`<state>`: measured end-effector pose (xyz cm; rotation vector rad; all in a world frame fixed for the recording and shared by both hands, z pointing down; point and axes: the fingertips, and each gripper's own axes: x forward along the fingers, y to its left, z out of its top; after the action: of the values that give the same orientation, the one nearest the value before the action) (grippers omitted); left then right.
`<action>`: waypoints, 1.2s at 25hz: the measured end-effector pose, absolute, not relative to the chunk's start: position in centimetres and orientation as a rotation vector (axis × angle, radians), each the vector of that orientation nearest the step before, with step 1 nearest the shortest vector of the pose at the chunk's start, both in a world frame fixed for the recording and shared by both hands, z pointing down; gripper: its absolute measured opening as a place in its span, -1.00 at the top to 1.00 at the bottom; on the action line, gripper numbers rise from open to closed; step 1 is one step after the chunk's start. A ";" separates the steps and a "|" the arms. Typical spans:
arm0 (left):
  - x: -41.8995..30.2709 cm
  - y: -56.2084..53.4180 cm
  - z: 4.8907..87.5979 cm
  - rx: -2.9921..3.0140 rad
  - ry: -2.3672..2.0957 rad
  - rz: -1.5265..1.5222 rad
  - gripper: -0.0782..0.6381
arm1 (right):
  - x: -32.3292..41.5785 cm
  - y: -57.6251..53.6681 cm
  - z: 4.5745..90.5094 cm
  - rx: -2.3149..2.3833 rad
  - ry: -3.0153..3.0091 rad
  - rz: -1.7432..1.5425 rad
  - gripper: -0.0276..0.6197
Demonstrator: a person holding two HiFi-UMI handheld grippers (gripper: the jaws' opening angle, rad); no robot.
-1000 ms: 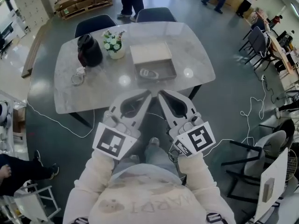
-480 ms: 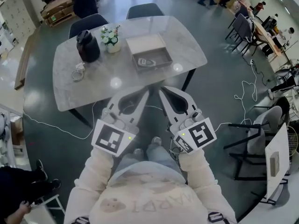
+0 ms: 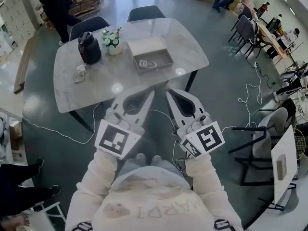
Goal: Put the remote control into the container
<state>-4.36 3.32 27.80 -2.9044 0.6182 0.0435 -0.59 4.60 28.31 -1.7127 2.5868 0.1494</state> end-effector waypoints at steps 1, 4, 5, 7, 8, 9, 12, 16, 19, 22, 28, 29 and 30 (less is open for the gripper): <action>-4.2 3.6 27.7 -2.905 0.622 0.046 0.75 | -0.4 4.9 28.3 -1.708 2.587 0.145 0.86; -3.7 4.3 27.6 -2.913 0.628 0.046 0.75 | 0.1 5.5 28.1 -1.711 2.592 0.163 0.86; -3.5 4.6 27.6 -2.915 0.628 0.044 0.75 | 0.2 5.7 28.0 -1.712 2.595 0.171 0.86; -3.1 5.1 27.6 -2.917 0.628 0.044 0.75 | 0.5 6.1 27.9 -1.713 2.603 0.184 0.86; -2.9 5.3 27.6 -2.916 0.629 0.044 0.75 | 0.7 6.3 27.9 -1.713 2.607 0.187 0.86; -2.6 5.5 27.6 -2.915 0.630 0.044 0.75 | 0.9 6.4 27.9 -1.711 2.610 0.189 0.86; -2.1 6.0 27.5 -2.917 0.637 0.045 0.75 | 1.4 6.7 27.9 -1.707 2.613 0.192 0.86; -1.9 6.2 27.4 -2.911 0.647 0.044 0.75 | 1.9 6.7 27.8 -1.701 2.612 0.194 0.86; -1.9 6.1 27.5 -2.912 0.654 0.038 0.75 | 1.9 6.6 27.8 -1.696 2.618 0.193 0.86; -1.9 6.1 27.5 -2.911 0.659 0.035 0.75 | 1.8 6.5 27.8 -1.685 2.630 0.187 0.86; -1.9 6.1 27.4 -2.908 0.658 0.038 0.75 | 1.4 6.3 27.8 -1.675 2.642 0.191 0.86; -1.9 6.1 27.4 -2.909 0.659 0.039 0.75 | 1.4 6.3 27.7 -1.674 2.643 0.192 0.86; -1.8 6.1 27.4 -2.910 0.660 0.039 0.75 | 1.5 6.3 27.7 -1.673 2.643 0.193 0.86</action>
<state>-1.81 6.15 27.40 -2.9096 0.6598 0.0395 1.47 6.33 27.68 -1.6732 2.6429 0.1933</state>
